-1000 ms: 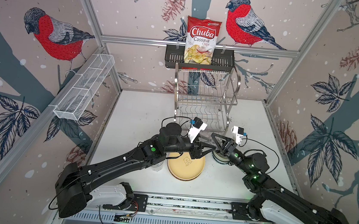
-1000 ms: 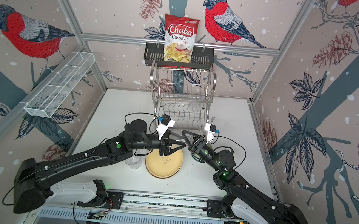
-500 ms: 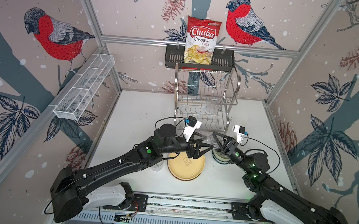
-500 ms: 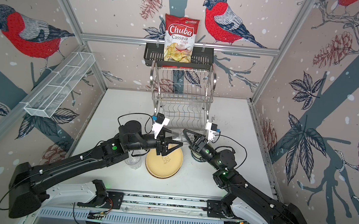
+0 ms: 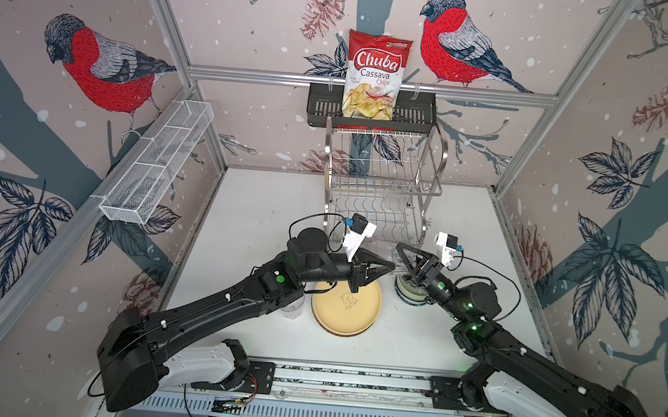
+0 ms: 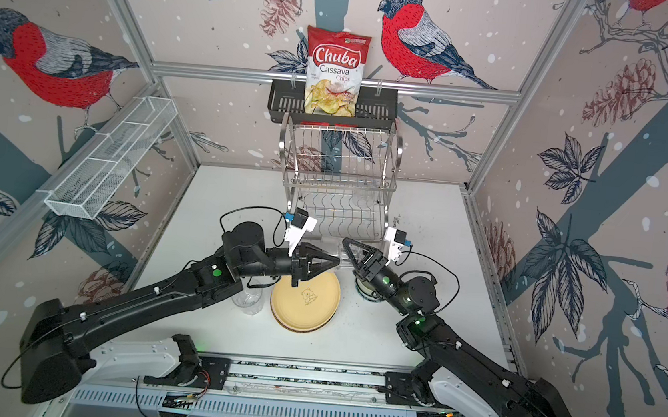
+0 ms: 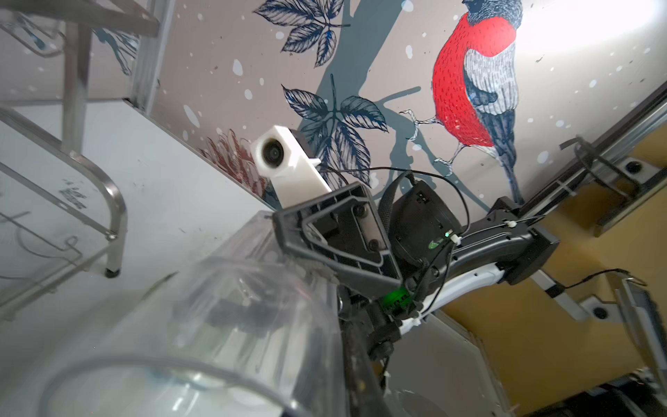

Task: Unload the mixed dishes from the dish rack
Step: 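Open the right gripper and draw it back while the left holds the tumbler, then lower the tumbler beside the other tumbler with the left gripper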

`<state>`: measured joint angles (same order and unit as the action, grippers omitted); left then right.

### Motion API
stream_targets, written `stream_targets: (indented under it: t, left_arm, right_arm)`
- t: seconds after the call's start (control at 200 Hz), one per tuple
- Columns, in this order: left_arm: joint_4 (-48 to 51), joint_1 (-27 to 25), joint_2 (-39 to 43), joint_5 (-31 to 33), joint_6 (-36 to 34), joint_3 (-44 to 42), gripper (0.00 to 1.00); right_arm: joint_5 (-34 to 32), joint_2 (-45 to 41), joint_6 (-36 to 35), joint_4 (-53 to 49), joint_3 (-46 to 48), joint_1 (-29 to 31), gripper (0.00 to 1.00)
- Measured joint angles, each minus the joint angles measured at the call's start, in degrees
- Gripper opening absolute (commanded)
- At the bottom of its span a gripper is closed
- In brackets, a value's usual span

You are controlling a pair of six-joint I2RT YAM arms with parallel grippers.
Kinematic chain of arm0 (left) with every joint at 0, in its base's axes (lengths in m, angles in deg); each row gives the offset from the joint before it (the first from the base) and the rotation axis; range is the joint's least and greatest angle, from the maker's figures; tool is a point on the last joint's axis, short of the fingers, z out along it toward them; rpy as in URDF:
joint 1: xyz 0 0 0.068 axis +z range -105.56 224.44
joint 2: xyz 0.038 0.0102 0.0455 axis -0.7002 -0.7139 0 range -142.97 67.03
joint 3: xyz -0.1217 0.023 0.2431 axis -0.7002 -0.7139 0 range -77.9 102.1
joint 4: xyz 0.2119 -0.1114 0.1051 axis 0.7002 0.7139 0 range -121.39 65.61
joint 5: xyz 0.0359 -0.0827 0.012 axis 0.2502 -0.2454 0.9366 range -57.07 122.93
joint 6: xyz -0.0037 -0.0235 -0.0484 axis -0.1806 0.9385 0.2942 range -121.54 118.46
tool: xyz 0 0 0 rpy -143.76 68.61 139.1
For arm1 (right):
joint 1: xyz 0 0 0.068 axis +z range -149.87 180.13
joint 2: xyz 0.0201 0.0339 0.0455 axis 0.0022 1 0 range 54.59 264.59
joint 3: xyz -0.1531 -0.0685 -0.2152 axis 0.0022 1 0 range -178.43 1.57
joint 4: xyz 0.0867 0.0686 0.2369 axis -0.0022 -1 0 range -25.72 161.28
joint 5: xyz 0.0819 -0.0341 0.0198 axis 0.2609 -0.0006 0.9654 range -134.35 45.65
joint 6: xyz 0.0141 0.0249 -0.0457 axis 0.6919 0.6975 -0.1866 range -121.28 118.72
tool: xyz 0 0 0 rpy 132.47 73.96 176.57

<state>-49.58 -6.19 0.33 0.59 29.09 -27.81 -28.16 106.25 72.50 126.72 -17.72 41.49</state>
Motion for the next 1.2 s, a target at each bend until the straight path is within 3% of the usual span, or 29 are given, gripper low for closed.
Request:
stream_targets:
  t: [0.07,0.18,0.695,1.201]
  left_arm:
    - [0.04,0.00,-0.28,-0.68,0.11,0.68,0.00]
    - [1.99,0.00,-0.63,0.24,-0.85,1.57,0.00]
    - [16.65,0.33,-2.95,4.68,-6.25,10.05,0.00]
    - [48.24,0.46,-6.12,18.71,-12.28,19.63,0.00]
  right_arm:
    - [-0.52,-0.44,-0.42,0.00,-0.22,0.11,0.78]
    - [-0.22,-1.42,-1.38,-1.97,-0.24,0.42,1.00]
    - [-3.04,-8.44,-6.32,-14.23,-0.09,0.48,0.99]
    - [-6.86,-12.04,-8.66,-21.64,0.11,0.26,0.99]
